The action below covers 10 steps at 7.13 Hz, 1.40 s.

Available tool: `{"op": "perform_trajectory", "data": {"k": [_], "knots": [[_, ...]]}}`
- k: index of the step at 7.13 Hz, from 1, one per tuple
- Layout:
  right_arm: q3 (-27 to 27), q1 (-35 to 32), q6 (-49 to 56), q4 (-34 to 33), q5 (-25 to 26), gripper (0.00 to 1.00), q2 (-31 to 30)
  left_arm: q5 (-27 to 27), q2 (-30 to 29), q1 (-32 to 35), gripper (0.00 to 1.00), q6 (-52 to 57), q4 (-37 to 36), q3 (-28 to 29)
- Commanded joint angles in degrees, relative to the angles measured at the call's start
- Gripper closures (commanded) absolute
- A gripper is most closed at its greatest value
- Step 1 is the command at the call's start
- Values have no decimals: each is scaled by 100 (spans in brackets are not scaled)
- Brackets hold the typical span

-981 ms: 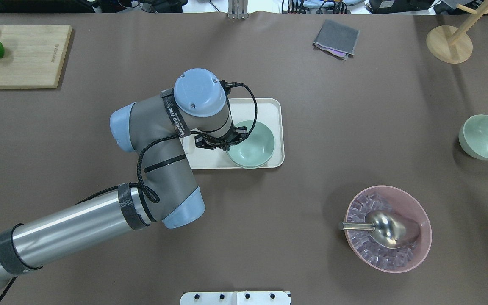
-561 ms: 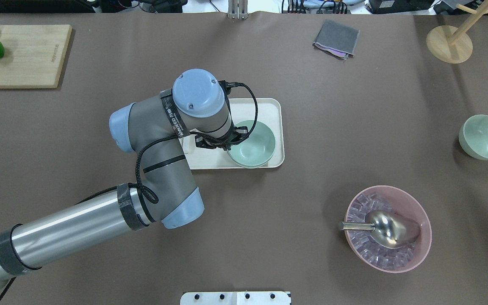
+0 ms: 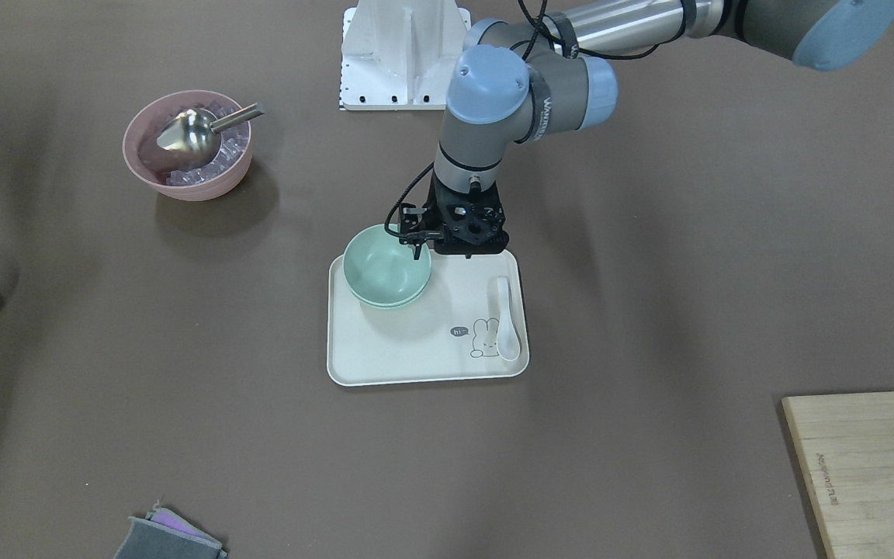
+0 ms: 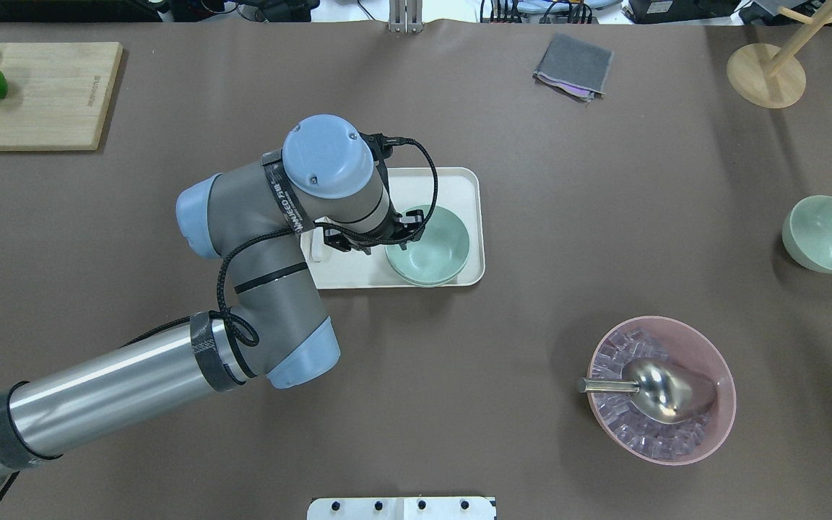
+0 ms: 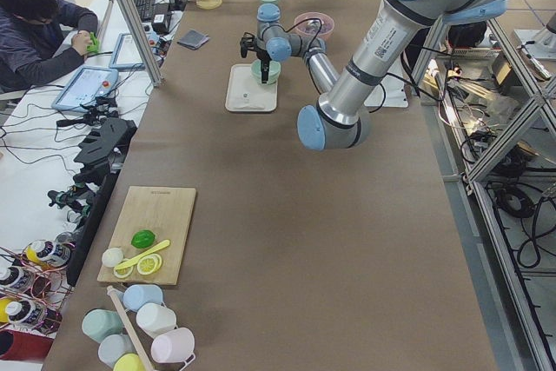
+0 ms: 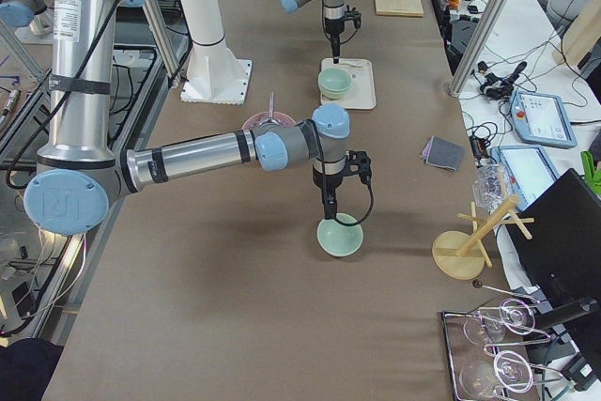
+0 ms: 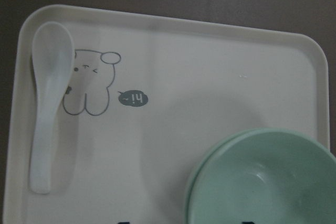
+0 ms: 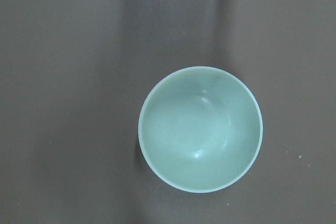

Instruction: Stack green bowls together

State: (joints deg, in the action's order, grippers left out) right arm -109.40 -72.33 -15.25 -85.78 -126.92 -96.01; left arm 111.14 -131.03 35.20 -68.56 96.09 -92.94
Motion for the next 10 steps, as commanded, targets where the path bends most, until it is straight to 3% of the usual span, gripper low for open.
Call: {"op": "perform_trajectory", "data": {"k": [1, 3, 4, 5, 6, 7, 8, 10], "knots": [[32, -44, 580, -9, 1, 0, 21, 293, 1380, 651, 2, 1898, -597, -1082], [172, -342, 961, 9, -60, 0, -189, 573, 2411, 1659, 2, 3962, -521, -1165], [530, -543, 971, 426, -87, 0, -251, 1237, 2842, 2292, 2, 4965, -512, -1104], [1186, -588, 893, 1275, -131, 2, -348, 1322, 3211, 2490, 2, 5158, -512, -1104], [1619, -589, 527, 1796, -149, 8, -340, 1323, 3215, 2483, 2, 5151, -512, -1017], [1580, -589, -112, 1828, -131, 18, -244, 1323, 3189, 2483, 2, 5143, -512, -1007], [1728, -580, -371, 1724, -96, 21, 183, 1331, 3215, 2483, 2, 5142, -503, -1016], [2578, -571, -400, 1810, -79, 26, 809, 1358, 3250, 2483, 2, 5142, -503, -1024]]}}
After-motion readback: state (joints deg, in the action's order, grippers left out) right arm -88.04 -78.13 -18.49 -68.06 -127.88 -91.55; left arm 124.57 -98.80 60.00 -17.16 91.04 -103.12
